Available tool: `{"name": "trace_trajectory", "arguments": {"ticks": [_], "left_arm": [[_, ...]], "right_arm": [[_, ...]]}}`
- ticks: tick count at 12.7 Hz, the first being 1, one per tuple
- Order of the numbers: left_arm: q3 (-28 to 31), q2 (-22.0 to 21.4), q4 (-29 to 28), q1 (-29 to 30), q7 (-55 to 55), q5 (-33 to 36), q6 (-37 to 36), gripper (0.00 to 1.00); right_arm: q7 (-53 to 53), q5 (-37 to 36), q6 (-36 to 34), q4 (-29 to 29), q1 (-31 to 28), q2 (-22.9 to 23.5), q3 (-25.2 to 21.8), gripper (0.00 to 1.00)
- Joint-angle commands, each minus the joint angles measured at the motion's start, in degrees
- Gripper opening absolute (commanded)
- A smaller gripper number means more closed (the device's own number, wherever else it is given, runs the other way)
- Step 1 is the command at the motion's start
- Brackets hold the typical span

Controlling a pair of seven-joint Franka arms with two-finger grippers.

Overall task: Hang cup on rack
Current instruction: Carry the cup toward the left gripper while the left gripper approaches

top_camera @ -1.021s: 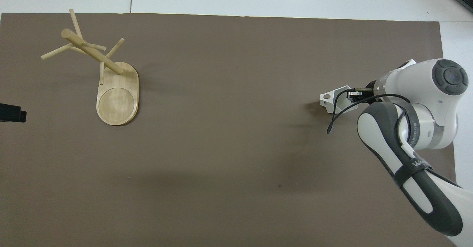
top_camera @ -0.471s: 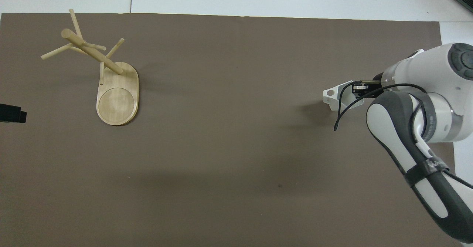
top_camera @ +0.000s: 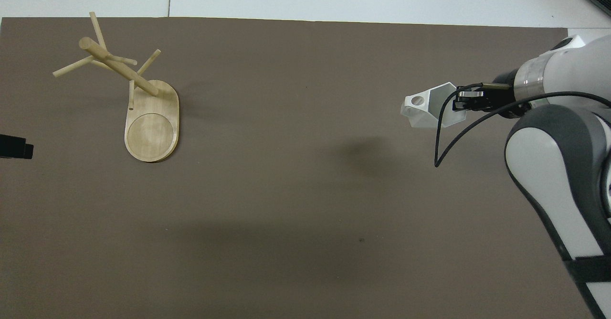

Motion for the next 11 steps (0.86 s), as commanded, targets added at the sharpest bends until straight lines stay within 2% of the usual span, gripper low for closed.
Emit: {"name": "trace_trajectory", "arguments": {"ticks": [1, 2, 5, 8, 11], "left_arm": [[-0.2, -1.08, -0.82, 0.36, 0.26, 0.34, -0.24, 1.0], [-0.2, -1.08, -0.91, 0.36, 1.04, 0.0, -0.15, 1.0], [-0.02, -1.08, -1.0, 0.36, 7.1, -7.19, 0.03, 1.0], [-0.11, -1.08, -1.61, -0.16, 11.15, -12.47, 1.25, 1.0], [-0.11, -1.17, -3.89, -0.43, 17.02, -18.88, 4.58, 1.0]], "right_arm": [[-0.57, 3.77, -0.88, 0.69, -0.31, -3.4, 3.5, 0.0], [-0.4, 5.78, -0.8, 1.74, -0.31, -3.67, 5.08, 0.0], [-0.39, 11.41, -0.88, 2.72, -0.31, -3.84, 8.95, 0.0], [-0.39, 14.49, 0.17, 2.98, -0.31, -4.11, 14.83, 0.0], [0.22, 17.38, 0.43, 2.99, -0.31, -4.2, 18.27, 0.0]]}}
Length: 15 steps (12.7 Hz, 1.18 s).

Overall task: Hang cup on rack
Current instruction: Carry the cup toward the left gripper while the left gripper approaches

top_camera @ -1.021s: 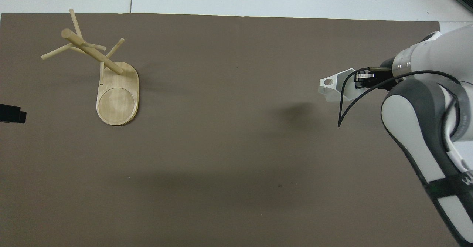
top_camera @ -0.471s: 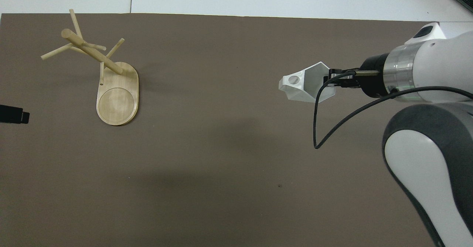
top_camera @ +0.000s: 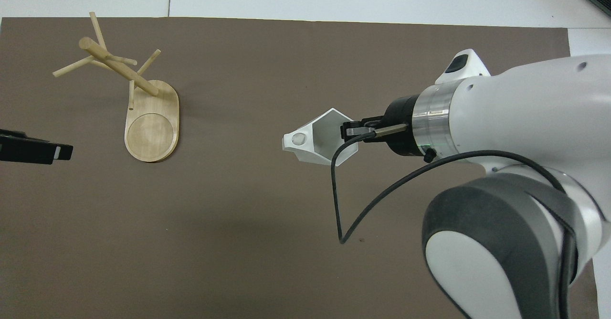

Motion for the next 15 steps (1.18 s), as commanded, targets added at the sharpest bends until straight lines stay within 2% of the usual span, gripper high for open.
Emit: {"name": "trace_trajectory", "arguments": {"ticks": [1, 3, 5, 7, 8, 11, 13, 15], "left_arm": [[0.32, -1.86, -4.36, -0.34, 7.33, -4.45, 3.67, 1.0], [0.32, -2.4, -5.87, -0.34, 13.04, -7.0, 6.65, 1.0], [0.14, -2.83, -6.83, -0.61, 16.83, -9.37, 7.54, 1.0], [-0.21, -4.41, -10.25, -0.7, 24.98, -12.45, 10.78, 1.0], [-0.3, -4.85, -11.83, -0.87, 29.46, -13.59, 11.5, 1.0], [-0.12, -4.86, -12.73, -1.22, 44.04, -19.65, 12.47, 1.0], [-0.12, -5.21, -14.3, -1.31, 49.18, -22.47, 13.0, 1.0], [-0.3, -5.3, -14.83, -1.4, 54.7, -23.01, 13.08, 1.0]], "right_arm": [[0.58, 6.48, 1.55, 0.54, -0.7, 0.03, 1.8, 0.0], [5.57, 15.61, 4.44, 0.45, -0.7, 0.03, 1.89, 0.0], [7.44, 20.39, 6.21, 0.37, -0.26, 0.56, 1.98, 0.0], [7.44, 21.02, 6.13, 0.28, 0.7, 1.78, 2.59, 0.0], [7.44, 21.02, 6.56, 0.28, 0.8, 2.84, 4.33, 0.0], [7.44, 21.02, 8.14, 0.71, 0.88, 6.0, 6.72, 0.0], [7.7, 21.46, 10.95, 3.34, 0.97, 9.07, 9.26, 0.0], [7.97, 21.46, 11.66, 5.54, 1.67, 11.1, 9.71, 0.0]]}}
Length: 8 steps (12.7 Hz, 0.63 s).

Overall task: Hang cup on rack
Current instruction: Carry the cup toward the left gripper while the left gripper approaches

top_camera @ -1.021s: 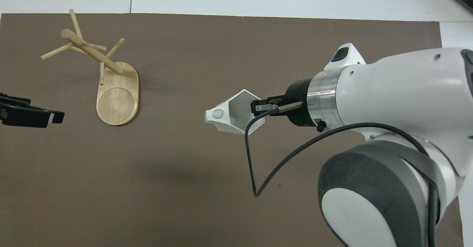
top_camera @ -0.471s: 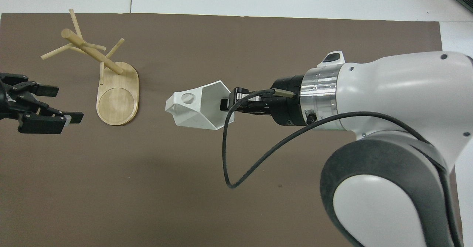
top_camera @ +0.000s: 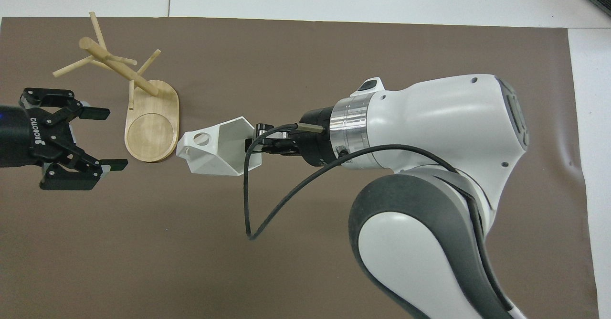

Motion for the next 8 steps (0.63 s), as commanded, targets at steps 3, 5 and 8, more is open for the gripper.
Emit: {"name": "trace_trajectory", "arguments": {"ticks": [3, 5, 8], "left_arm": [[0.42, -2.49, -3.82, -1.9, 14.69, -4.64, 2.41, 1.0], [0.42, -3.54, -6.0, -2.17, 17.72, -5.78, 3.03, 1.0], [0.42, -5.83, -9.7, -2.7, 17.81, -9.65, 4.08, 1.0]], "right_arm": [[1.47, 4.55, 0.52, 4.34, 0.41, 3.72, 0.86, 0.0], [1.47, 5.1, 0.61, 4.52, 0.41, 3.89, 0.86, 0.0], [3.12, 5.45, 3.24, 4.7, 0.5, 4.07, 1.38, 0.0]]}}
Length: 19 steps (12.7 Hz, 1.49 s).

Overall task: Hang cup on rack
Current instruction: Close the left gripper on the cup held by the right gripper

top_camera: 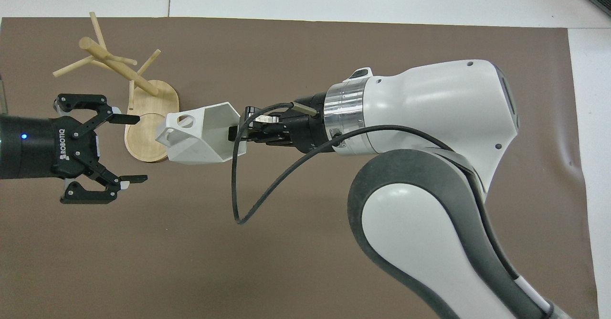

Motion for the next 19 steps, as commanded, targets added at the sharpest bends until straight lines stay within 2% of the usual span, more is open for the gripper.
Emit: {"name": "trace_trajectory", "arguments": {"ticks": [1, 3, 7, 10, 13, 19], "left_arm": [[0.61, -3.78, -5.55, -1.76, 1.58, -2.48, 3.55, 1.0], [0.61, -3.95, -5.9, -2.37, 1.23, -5.02, 4.08, 1.0], [0.09, -4.13, -7.23, -3.78, 0.96, -5.73, 7.94, 1.0], [0.09, -3.69, -7.14, -3.96, 0.96, -6.17, 8.21, 1.0], [0.17, -0.63, -6.7, -3.87, 0.96, -9.07, 8.04, 1.0], [0.09, 1.05, -5.12, -4.05, 0.79, -11.01, 8.04, 1.0]], "right_arm": [[3.66, 1.44, 2.18, 1.35, 0.08, 1.45, 1.18, 0.0], [4.02, 1.44, 2.1, 1.44, 0.08, 1.63, 1.19, 0.0], [4.2, 1.35, 2.19, 1.44, 0.08, 1.63, 1.27, 0.0], [4.2, 1.44, 2.19, 1.44, 0.08, 1.72, 1.36, 0.0], [4.2, 1.44, 2.19, 1.44, 0.08, 1.72, 1.36, 0.0], [4.2, 1.44, 3.76, 1.44, 0.08, 1.81, 2.15, 0.0]]}}
